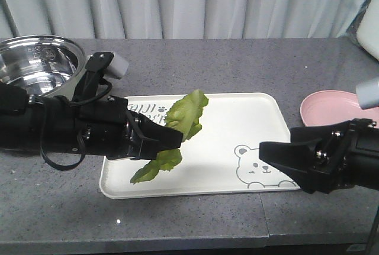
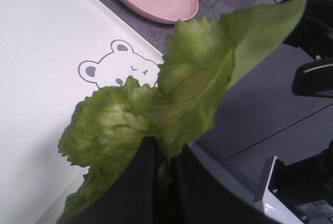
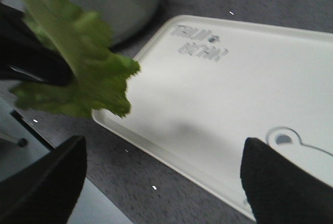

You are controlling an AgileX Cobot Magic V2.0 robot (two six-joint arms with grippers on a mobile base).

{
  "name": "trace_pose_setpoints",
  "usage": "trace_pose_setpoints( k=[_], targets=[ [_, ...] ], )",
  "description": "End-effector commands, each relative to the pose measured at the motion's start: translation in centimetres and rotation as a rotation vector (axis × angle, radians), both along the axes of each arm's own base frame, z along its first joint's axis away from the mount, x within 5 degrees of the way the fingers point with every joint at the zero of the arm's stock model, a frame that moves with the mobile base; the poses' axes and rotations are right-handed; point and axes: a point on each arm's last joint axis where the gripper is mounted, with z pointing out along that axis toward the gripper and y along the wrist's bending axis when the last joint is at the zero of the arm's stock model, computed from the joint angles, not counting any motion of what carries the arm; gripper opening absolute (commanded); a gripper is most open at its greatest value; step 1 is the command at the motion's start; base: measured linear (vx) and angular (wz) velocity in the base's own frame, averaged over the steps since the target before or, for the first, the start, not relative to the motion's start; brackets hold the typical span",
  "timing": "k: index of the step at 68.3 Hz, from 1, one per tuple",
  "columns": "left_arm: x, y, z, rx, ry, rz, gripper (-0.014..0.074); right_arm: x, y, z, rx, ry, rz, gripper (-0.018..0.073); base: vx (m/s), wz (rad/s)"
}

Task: Transfer vegetables to tray and serve
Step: 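Move the right gripper to the lettuce and grasp it from the left gripper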

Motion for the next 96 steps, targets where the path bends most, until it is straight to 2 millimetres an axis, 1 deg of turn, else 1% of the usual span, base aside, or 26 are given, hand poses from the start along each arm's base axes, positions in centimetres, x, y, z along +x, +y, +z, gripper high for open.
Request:
trace_pose_setpoints(
  k=[1, 6, 11, 18, 28, 46, 56, 64, 71, 87, 96],
  targets=[
    [-0.3, -0.2, 2.0, -0.077, -0.026, 0.010, -0.0006, 0.9, 0.5, 1.9, 0.133, -0.099, 0.036, 0.0591, 0.00, 0.00],
    [-0.3, -0.2, 2.0, -0.077, -0.026, 0.010, -0.0006, 1.4, 0.8, 1.8, 0.179, -0.097, 0.065, 0.0588, 0.00, 0.00],
    [-0.3, -0.2, 2.0, -0.078, -0.025, 0.009, -0.0006, 2.2, 1.0, 1.6, 0.188, -0.078, 0.094, 0.0578, 0.00, 0.00],
    [-0.3, -0.2, 2.0, -0.078, -0.025, 0.009, -0.0006, 3.2, 1.5, 2.0, 0.198, -0.067, 0.136, 0.0559, 0.00, 0.00],
    [-0.3, -0.2, 2.0, -0.077, -0.026, 0.010, -0.0006, 4.3, 3.8, 2.5, 0.187, -0.070, 0.201, 0.0531, 0.00, 0.00],
    [-0.3, -0.2, 2.0, -0.077, -0.026, 0.010, -0.0006, 6.3, 8.1, 3.5, 0.199, -0.072, 0.270, 0.0531, 0.00, 0.00],
    [-0.3, -0.2, 2.0, -0.077, -0.026, 0.010, -0.0006, 7.0, 9.6, 3.5, 0.217, -0.060, 0.308, 0.0531, 0.00, 0.00],
    [-0.3, -0.2, 2.0, -0.077, -0.026, 0.011, -0.0006, 7.4, 9.8, 3.2, 0.213, -0.061, 0.313, 0.0512, 0.00, 0.00],
    [-0.3, -0.2, 2.0, -0.077, -0.026, 0.011, -0.0006, 7.5, 9.9, 3.2, 0.211, -0.059, 0.314, 0.0448, 0.00, 0.00],
    [-0.3, -0.2, 2.0, -0.077, -0.026, 0.012, 0.0000, 7.5, 9.8, 3.2, 0.209, -0.062, 0.314, 0.0172, 0.00, 0.00],
    [-0.3, -0.2, 2.0, -0.077, -0.026, 0.012, 0.0005, 7.5, 9.8, 3.1, 0.207, -0.064, 0.313, 0.0041, 0.00, 0.00]
  ],
)
